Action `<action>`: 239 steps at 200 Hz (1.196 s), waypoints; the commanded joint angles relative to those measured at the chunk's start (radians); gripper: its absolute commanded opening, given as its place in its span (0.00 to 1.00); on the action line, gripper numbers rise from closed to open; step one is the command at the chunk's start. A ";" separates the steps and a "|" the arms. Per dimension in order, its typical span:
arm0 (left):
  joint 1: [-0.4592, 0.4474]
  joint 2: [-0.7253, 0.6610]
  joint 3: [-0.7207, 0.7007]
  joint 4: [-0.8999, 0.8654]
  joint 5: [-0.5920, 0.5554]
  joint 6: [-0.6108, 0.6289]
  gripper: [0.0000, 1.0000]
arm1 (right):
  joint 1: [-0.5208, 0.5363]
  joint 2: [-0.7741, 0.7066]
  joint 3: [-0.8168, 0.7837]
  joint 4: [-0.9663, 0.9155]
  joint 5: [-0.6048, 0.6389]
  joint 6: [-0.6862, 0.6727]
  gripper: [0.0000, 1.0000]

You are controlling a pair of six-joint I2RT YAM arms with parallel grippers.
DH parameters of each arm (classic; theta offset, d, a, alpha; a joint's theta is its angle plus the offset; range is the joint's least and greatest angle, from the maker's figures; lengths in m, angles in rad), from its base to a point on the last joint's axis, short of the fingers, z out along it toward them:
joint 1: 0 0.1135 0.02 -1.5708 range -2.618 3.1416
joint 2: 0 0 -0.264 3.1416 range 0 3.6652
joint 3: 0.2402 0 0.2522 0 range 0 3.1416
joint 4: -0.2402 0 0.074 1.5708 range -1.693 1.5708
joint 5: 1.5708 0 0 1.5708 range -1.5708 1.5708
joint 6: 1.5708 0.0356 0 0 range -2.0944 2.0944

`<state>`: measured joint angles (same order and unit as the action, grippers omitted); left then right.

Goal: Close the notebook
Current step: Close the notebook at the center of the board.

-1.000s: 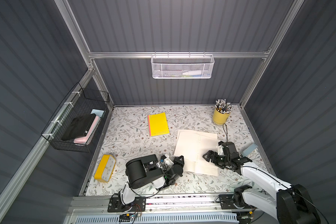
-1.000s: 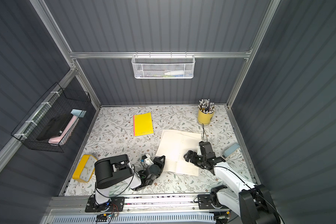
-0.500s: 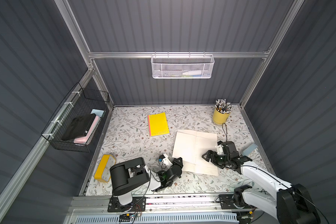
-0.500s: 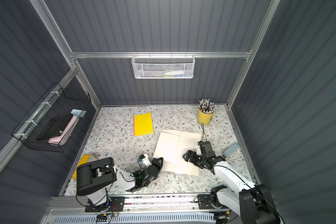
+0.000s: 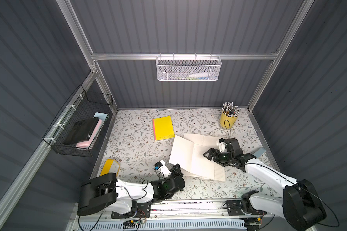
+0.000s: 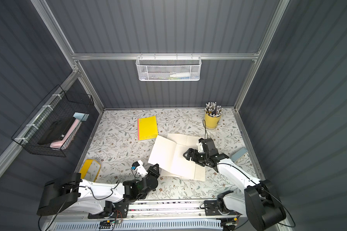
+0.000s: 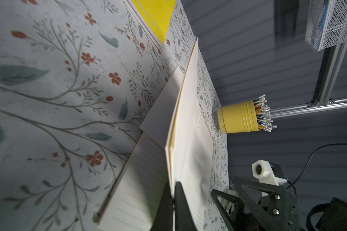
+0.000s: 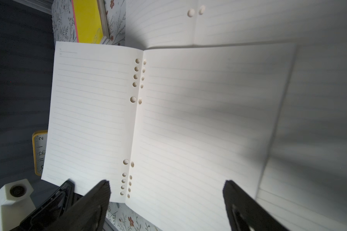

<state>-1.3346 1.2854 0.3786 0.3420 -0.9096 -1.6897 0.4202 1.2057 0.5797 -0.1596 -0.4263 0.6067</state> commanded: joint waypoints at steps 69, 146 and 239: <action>-0.059 -0.335 -0.015 -0.657 -0.235 -0.169 0.00 | 0.217 0.175 0.113 0.175 0.030 0.119 0.91; -0.060 -0.564 -0.023 -0.916 -0.241 -0.168 0.00 | 0.352 0.373 0.242 0.329 0.006 0.167 0.91; -0.060 -0.554 -0.016 -0.966 -0.199 -0.130 0.00 | 0.414 0.550 0.281 0.431 -0.060 0.202 0.91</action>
<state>-1.3880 0.7155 0.3641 -0.5846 -1.1213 -1.8503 0.8276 1.7287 0.8700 0.2256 -0.4553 0.7937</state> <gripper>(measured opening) 0.051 0.911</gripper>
